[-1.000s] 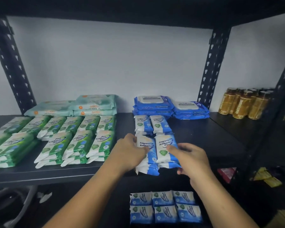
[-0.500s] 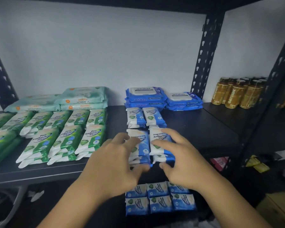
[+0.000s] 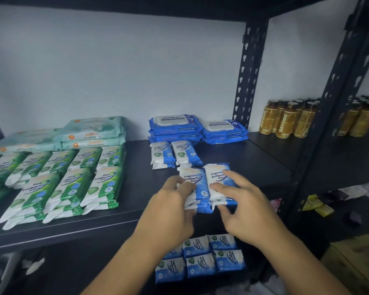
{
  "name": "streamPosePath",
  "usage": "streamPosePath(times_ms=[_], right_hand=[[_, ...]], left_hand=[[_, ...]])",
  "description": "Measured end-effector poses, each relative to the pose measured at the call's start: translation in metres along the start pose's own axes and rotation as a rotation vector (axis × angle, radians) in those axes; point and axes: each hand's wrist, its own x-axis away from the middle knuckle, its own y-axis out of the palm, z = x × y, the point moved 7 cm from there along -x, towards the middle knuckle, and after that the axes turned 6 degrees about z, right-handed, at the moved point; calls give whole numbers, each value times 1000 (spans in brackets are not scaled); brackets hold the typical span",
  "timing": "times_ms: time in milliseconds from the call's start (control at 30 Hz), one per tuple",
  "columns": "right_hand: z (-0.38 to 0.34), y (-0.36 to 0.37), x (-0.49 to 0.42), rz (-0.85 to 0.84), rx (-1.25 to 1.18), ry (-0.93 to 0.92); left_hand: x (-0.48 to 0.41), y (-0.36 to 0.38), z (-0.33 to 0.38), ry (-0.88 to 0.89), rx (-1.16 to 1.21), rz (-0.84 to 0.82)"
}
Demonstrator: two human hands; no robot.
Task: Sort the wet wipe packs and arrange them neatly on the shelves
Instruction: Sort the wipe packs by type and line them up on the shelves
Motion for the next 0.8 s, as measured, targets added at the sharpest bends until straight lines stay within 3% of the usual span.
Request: streamPosePath(times_ms=[200, 467, 633, 800], right_hand=[[55, -29, -10, 99, 168, 86], [109, -26, -50, 127, 99, 219], [116, -5, -89, 51, 88, 174], [110, 22, -120, -22, 72, 170]], left_hand=[[-31, 35, 42, 95, -43, 2], [-93, 70, 52, 214, -174, 29], [-118, 76, 36, 275, -282, 147], [-143, 82, 24, 281, -431, 132]])
